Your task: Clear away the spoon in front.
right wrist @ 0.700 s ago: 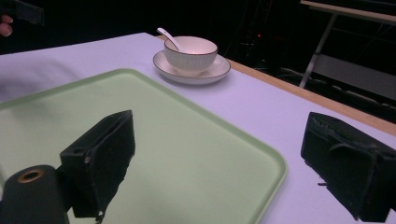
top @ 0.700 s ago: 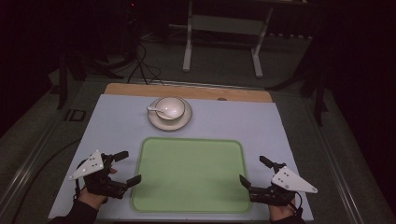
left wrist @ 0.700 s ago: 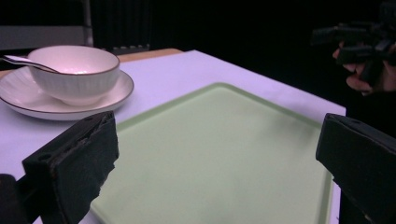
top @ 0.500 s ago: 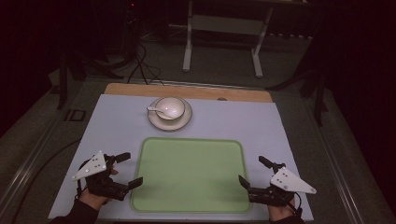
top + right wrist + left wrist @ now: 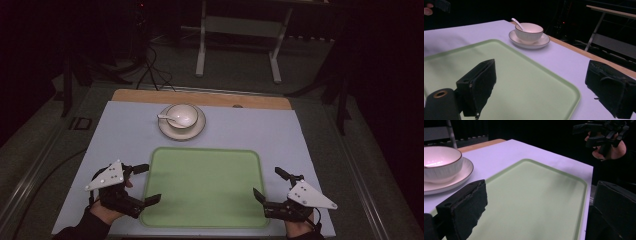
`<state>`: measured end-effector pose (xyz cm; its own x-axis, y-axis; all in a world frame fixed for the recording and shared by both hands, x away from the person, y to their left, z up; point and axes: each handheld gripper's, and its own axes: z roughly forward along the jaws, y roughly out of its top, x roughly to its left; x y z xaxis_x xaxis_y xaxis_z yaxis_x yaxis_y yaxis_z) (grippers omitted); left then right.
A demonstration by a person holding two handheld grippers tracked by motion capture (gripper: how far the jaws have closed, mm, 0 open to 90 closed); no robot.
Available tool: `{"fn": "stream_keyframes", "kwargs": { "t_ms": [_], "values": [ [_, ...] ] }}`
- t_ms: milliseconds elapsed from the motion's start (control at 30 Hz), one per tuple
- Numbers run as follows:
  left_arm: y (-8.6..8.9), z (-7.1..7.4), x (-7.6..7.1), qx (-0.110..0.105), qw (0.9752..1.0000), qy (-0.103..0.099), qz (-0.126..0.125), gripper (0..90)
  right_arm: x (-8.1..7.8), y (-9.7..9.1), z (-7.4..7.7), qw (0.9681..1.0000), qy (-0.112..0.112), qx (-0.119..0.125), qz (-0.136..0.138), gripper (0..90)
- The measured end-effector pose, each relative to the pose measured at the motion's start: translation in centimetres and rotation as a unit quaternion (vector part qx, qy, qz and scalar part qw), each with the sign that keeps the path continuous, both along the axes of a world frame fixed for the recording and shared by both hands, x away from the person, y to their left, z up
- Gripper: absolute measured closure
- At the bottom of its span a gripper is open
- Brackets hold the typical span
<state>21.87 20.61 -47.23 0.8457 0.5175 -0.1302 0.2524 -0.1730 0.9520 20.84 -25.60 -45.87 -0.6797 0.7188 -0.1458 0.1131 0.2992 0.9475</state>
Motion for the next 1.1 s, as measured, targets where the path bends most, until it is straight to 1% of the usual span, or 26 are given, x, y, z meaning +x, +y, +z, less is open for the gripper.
{"fn": "stream_keyframes", "kwargs": {
  "t_ms": [33, 67, 167, 200, 233, 300, 433, 467, 533, 600, 633, 700, 733, 800, 867, 900, 933, 967, 1000, 1033, 1100],
  "values": [
    [0.0, 0.0, 0.0, 0.000, 1.0000, 0.000, 0.000, 0.0, 0.0, 0.0, 0.0, 1.0000, 0.000, 0.000, 0.000, 9.9],
    [-0.3, 0.6, 0.2, 0.003, 0.9999, -0.010, 0.002, 0.0, -0.1, 0.2, 0.0, 1.0000, -0.003, -0.001, 0.000, 9.9],
    [-0.7, 1.5, 0.6, 0.017, 0.9994, -0.028, 0.007, 0.0, -0.2, 0.2, 0.1, 1.0000, -0.007, 0.000, 0.003, 9.9],
    [-0.8, 1.7, 0.8, 0.018, 0.9993, -0.032, 0.007, 0.0, -0.2, 0.2, 0.1, 1.0000, -0.006, 0.001, 0.004, 9.9],
    [-0.9, 2.0, 1.0, 0.021, 0.9990, -0.036, 0.013, 0.0, -0.2, 0.3, 0.1, 1.0000, -0.006, 0.002, 0.004, 9.9],
    [-0.9, 2.4, 1.6, 0.026, 0.9987, -0.037, 0.021, 0.2, -0.2, 0.3, 0.1, 1.0000, -0.007, 0.003, 0.004, 9.9],
    [-0.9, 3.2, 2.9, 0.017, 0.9985, -0.037, 0.038, 0.5, -0.2, 0.4, 0.1, 1.0000, -0.006, 0.003, 0.005, 9.9],
    [-0.9, 3.4, 3.3, 0.019, 0.9984, -0.035, 0.041, 0.9, -0.2, 0.4, 0.1, 1.0000, -0.007, 0.003, 0.006, 9.9],
    [-1.0, 3.7, 4.0, 0.015, 0.9978, -0.035, 0.055, 1.6, -0.1, 0.4, 0.0, 1.0000, -0.005, 0.003, 0.006, 9.9],
    [-1.0, 3.9, 4.8, 0.014, 0.9965, -0.036, 0.074, 2.7, -0.1, 0.4, 0.0, 1.0000, -0.004, 0.004, 0.006, 9.9],
    [-1.0, 4.0, 5.2, 0.010, 0.9964, -0.032, 0.077, 2.7, -0.1, 0.4, 0.0, 1.0000, -0.004, 0.004, 0.006, 9.9],
    [-1.0, 4.1, 5.9, 0.000, 0.9952, -0.034, 0.092, 3.8, -0.1, 0.5, 0.1, 0.9999, -0.006, 0.004, 0.007, 9.9],
    [-1.0, 4.2, 6.3, -0.005, 0.9950, -0.033, 0.094, 4.0, -0.1, 0.5, 0.1, 0.9999, -0.006, 0.004, 0.008, 9.9],
    [-0.9, 4.3, 7.0, -0.014, 0.9934, -0.034, 0.108, 4.7, -0.1, 0.5, 0.1, 0.9999, -0.006, 0.005, 0.009, 9.9],
    [-0.9, 4.3, 7.0, -0.014, 0.9934, -0.034, 0.108, 4.8, -0.1, 0.5, 0.1, 0.9999, -0.006, 0.005, 0.010, 9.9],
    [-0.8, 4.3, 8.1, -0.030, 0.9919, -0.028, 0.120, 6.2, -0.1, 0.5, 0.1, 0.9999, -0.006, 0.006, 0.010, 9.9],
    [-0.7, 4.2, 8.4, -0.036, 0.9912, -0.025, 0.125, 7.2, -0.1, 0.5, 0.1, 0.9999, -0.005, 0.006, 0.010, 9.9],
    [-0.7, 4.2, 8.4, -0.036, 0.9912, -0.025, 0.125, 8.4, -0.1, 0.5, 0.1, 0.9999, -0.005, 0.006, 0.011, 9.9],
    [-0.6, 4.1, 8.8, -0.045, 0.9900, -0.023, 0.132, 9.5, -0.1, 0.5, 0.0, 0.9999, -0.005, 0.006, 0.011, 9.9],
    [-0.4, 3.9, 9.5, -0.060, 0.9880, -0.017, 0.141, 9.8, -0.1, 0.5, 0.0, 0.9999, -0.005, 0.006, 0.012, 9.9],
    [-0.2, 3.5, 10.2, -0.075, 0.9852, -0.012, 0.154, 11.2, -0.1, 0.6, 0.0, 0.9999, -0.004, 0.006, 0.012, 9.9]
  ]
}}
